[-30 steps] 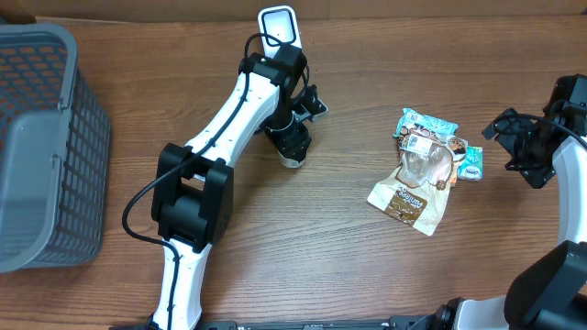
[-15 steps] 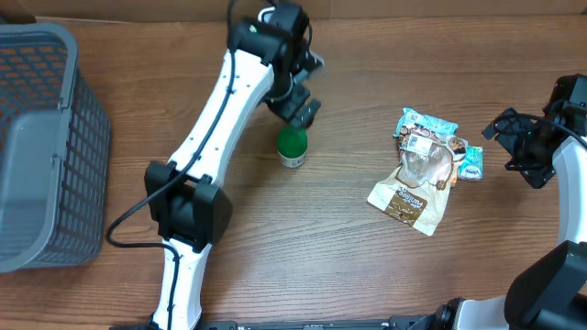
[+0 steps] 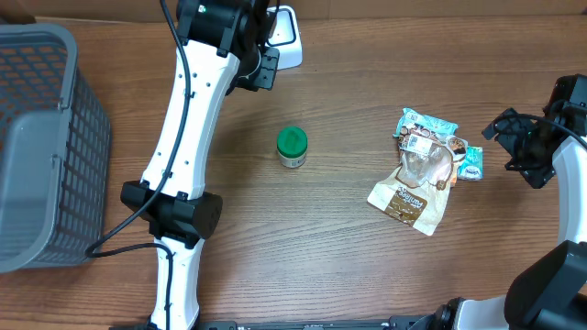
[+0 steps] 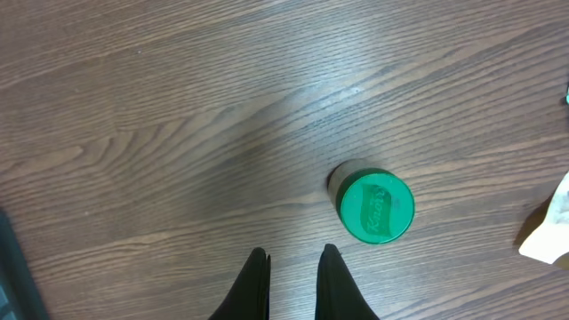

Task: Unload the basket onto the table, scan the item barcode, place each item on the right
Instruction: 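Slide the jar to table center and release it with the left gripper, then move the right gripper left over the jar and grasp its lid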

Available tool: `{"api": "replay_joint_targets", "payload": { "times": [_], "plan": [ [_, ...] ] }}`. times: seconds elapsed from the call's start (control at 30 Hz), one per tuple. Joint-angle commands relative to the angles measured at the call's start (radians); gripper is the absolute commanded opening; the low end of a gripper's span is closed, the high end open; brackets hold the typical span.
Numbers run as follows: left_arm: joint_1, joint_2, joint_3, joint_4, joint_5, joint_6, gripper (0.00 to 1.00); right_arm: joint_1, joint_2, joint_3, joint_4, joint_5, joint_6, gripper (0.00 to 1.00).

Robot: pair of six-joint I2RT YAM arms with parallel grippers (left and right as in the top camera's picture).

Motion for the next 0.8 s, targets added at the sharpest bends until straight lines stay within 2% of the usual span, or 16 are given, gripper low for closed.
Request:
{"api": "replay_joint_targets", "payload": {
  "times": [0.0, 0.1, 0.23, 0.33, 0.43, 0.53, 0.57, 0.6, 0.7, 0.73, 0.77],
  "plan": [
    [-0.004, -0.005, 0.016, -0.003, -0.009, -0.029, 0.04, 0.000, -0.022, -0.007, 0.002, -0.006, 0.005, 1.00],
    [-0.002, -0.005, 0.016, -0.003, -0.009, -0.041, 0.04, 0.000, -0.022, -0.008, 0.000, -0.045, 0.005, 1.00],
    [0.016, -0.009, 0.016, -0.003, 0.007, -0.066, 0.04, 0.000, -0.022, -0.008, -0.088, -0.236, 0.006, 1.00],
    [0.049, -0.029, 0.016, -0.003, 0.052, -0.066, 0.04, 0.000, -0.022, -0.007, -0.082, -0.357, -0.004, 1.00],
    [0.097, -0.064, 0.016, -0.003, 0.074, -0.066, 0.04, 0.021, -0.022, -0.007, -0.077, -0.449, -0.092, 0.90],
    [0.149, -0.103, 0.016, -0.003, 0.072, -0.061, 0.04, 0.092, -0.022, -0.005, -0.077, -0.441, -0.140, 0.90],
    [0.165, -0.113, 0.016, -0.003, 0.073, -0.061, 0.07, 0.122, -0.022, -0.002, -0.077, -0.414, -0.140, 0.90],
    [0.180, -0.120, 0.016, -0.003, 0.072, -0.061, 0.24, 0.166, -0.022, 0.002, -0.076, -0.378, -0.139, 0.90],
    [0.213, -0.127, 0.016, -0.003, 0.071, -0.061, 0.61, 0.306, -0.022, 0.033, -0.074, -0.281, -0.126, 0.93],
    [0.220, -0.127, 0.016, -0.003, 0.065, -0.061, 0.83, 0.357, -0.022, 0.051, -0.077, -0.251, -0.119, 0.93],
    [0.226, -0.127, 0.016, -0.003, 0.056, -0.054, 1.00, 0.408, -0.022, 0.072, -0.080, -0.216, -0.103, 0.94]
  ]
}}
